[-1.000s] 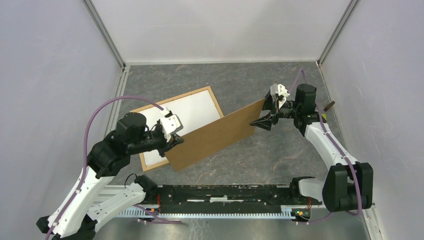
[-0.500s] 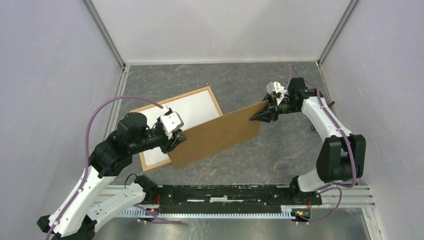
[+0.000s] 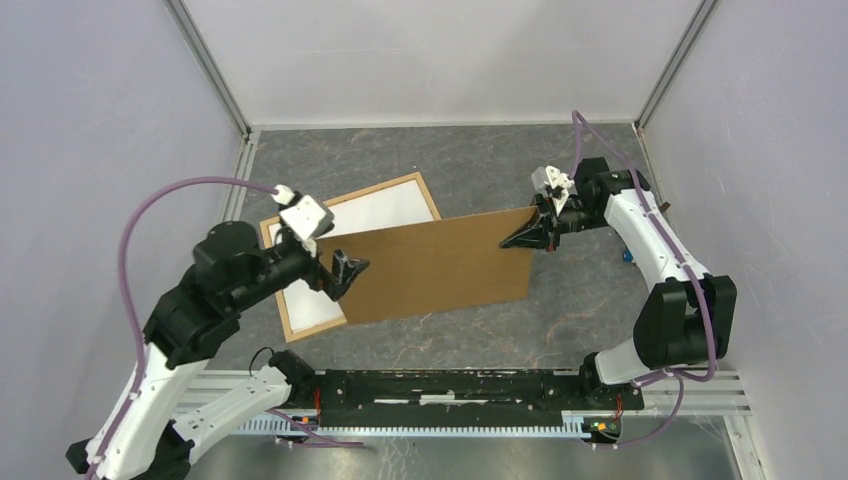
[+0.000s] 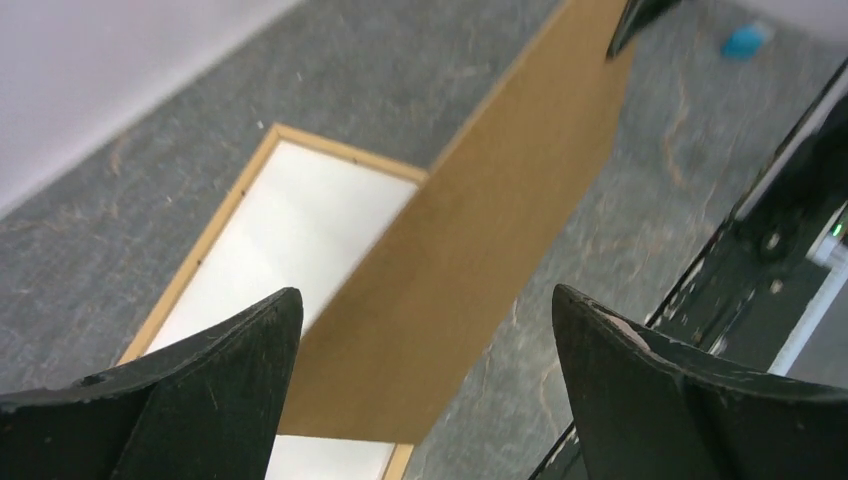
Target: Put the photo into the frame
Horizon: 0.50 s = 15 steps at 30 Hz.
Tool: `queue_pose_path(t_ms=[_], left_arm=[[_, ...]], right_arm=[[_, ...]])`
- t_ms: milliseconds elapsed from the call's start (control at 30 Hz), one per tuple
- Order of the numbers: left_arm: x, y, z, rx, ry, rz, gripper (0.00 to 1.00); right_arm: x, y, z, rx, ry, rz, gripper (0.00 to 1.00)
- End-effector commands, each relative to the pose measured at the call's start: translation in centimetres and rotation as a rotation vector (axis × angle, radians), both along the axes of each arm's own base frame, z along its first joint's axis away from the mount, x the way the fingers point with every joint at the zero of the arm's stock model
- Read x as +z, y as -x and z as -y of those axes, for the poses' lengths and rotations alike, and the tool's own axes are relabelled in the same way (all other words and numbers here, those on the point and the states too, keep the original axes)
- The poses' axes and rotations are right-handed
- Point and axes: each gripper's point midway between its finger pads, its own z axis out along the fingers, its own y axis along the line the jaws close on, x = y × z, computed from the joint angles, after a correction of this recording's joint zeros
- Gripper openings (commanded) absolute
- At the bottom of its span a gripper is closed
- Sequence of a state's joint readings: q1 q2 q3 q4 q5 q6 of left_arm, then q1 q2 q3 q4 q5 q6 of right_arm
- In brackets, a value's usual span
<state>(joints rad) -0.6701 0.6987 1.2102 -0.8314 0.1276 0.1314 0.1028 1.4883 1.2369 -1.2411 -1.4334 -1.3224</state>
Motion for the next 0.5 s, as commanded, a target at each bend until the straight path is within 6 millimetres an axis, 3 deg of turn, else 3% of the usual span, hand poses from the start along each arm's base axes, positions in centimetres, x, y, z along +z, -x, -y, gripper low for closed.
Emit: queue_pose_path(t_ms=[0,133,233,300,333,367,400,467], left_arm=[[6.9,0.6,-0.9,0.102,0.250,0.052,1.00],[10.1,0.6,-1.9,0.165,0.343,0.067,1.00],[11.3,0.3,-1.9,0.189,0.378,0.061,1.00],[11.5,0.1,-1.7,0.191,0.386,0.053,1.00],[11.5,0.0,-1.6,0.190,0.387,0.048,1.00],[11.4,-0.1,-1.5,0.190,0.387,0.046,1.00],[11.3,-0.2,-1.3,0.185,0.389,0.046,1.00],[11.1,-0.4,-1.0,0.180,0.387,0.043,1.00]], right_arm=[[3.3,0.1,-0.1,-0.011,-0.023,0.006,0.00],[4.8,0.5,-0.2,-0.021,-0.034,-0.022,0.00],[5.5,-0.5,-0.1,-0.072,0.002,-0.070,0.00],[5.2,-2.3,0.2,-0.257,0.074,-0.200,0.00],[5.6,-4.9,0.3,-0.441,0.035,-0.142,0.00],[8.7,-4.8,0.2,-0.496,-0.093,-0.092,0.00],[10.0,-3.4,-0.1,-0.441,-0.150,-0.107,0.00],[10.7,-4.3,-0.6,-0.470,-0.121,-0.187,0.00]])
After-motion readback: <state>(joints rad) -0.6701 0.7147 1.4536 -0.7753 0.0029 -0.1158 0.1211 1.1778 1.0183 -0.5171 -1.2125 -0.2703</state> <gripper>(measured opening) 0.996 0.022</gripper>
